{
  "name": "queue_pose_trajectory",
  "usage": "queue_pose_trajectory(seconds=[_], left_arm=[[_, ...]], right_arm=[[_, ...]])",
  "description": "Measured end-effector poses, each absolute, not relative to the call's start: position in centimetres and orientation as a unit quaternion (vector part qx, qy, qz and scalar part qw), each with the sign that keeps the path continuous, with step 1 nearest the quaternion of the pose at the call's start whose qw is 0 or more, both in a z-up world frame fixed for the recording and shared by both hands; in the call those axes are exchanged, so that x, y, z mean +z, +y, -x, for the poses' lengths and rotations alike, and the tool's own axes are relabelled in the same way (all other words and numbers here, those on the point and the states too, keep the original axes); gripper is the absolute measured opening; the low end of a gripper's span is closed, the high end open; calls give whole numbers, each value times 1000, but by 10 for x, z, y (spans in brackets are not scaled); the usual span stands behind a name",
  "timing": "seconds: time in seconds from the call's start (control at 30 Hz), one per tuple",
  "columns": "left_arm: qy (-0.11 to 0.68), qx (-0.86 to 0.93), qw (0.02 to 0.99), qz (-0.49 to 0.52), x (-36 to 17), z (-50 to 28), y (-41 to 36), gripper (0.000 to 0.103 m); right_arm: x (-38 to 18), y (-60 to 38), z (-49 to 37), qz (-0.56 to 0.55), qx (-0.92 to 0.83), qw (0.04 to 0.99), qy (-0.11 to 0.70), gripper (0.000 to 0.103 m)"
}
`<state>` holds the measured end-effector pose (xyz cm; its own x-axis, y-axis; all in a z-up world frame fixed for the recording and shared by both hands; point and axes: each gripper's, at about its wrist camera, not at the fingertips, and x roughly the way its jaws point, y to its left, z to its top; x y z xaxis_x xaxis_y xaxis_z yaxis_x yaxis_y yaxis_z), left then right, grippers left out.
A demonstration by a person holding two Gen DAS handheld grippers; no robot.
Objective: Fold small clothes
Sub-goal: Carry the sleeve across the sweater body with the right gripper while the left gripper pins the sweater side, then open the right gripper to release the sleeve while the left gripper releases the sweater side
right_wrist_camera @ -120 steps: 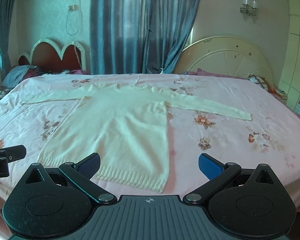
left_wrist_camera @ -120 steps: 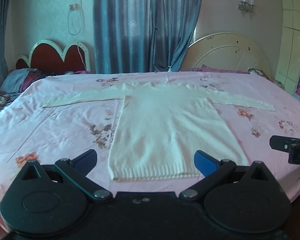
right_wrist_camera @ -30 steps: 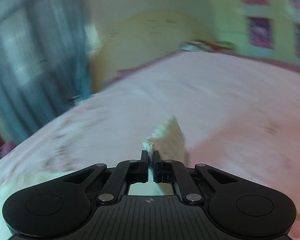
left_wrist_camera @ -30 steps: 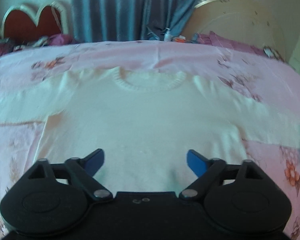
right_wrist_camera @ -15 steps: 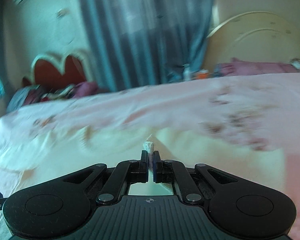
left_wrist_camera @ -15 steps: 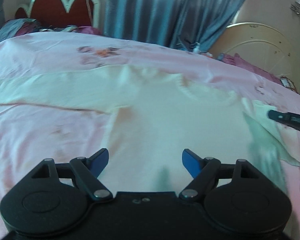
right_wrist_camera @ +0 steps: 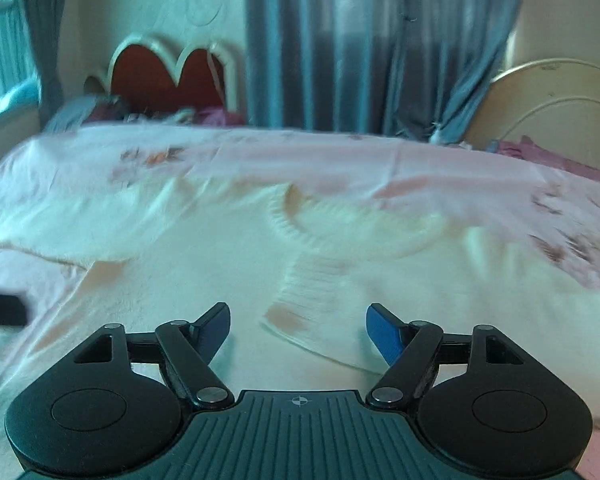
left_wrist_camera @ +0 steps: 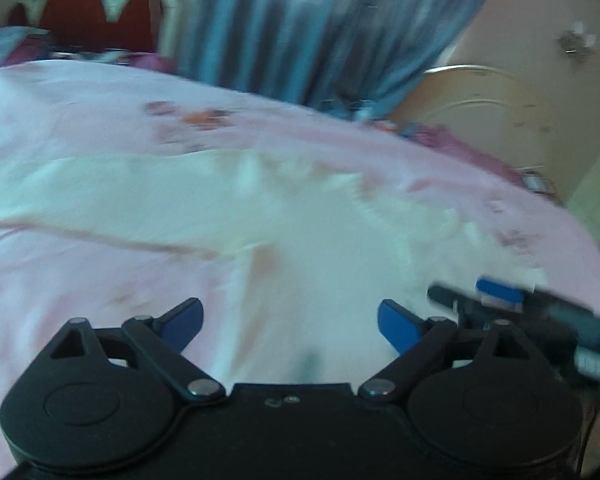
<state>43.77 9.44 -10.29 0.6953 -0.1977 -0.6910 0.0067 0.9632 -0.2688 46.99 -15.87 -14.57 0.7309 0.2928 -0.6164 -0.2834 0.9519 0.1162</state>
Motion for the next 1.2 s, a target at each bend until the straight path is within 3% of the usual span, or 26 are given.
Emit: queue_pose_trajectory(seconds=[0.03,0.07,0.13,0.3,0.4,0.47,0.5,0.53,0.73,1.2], left_arm=[[390,-83,908,133,-106,-450,86,73],[394,-102,902,141,-109,-459,79,69],[412,-143,885,162,-121,-483,60,57],[463,-170,854,166,-154,-524,16,55],[448,-177,858,179,-161,-537,5,52],[448,-186,855,184,-165,-545,0,33],[452,-187,854,178,-167,-549,-3,15],[452,-188,855,169,-168,-553,-5,4],[398,-161,886,176,-142,-538,39,3],[385,-88,900,187,-139,-517,122,3]], right_arm=[[-145,-172,-465,-17,140,931,337,59],[-146,-185,-463,-28,119,928,352,35],[-149,-214,-459,-69,81,919,378,20],[-158,-255,-447,-113,22,909,400,20],[-162,-275,-446,-149,-8,906,397,20],[-167,-281,-449,-170,-17,902,396,20],[-168,-281,-450,-175,-22,901,396,20],[-170,-281,-451,-179,-26,900,396,20],[-170,-290,-451,-193,-36,897,395,21],[-170,-293,-457,-169,-27,902,397,20]])
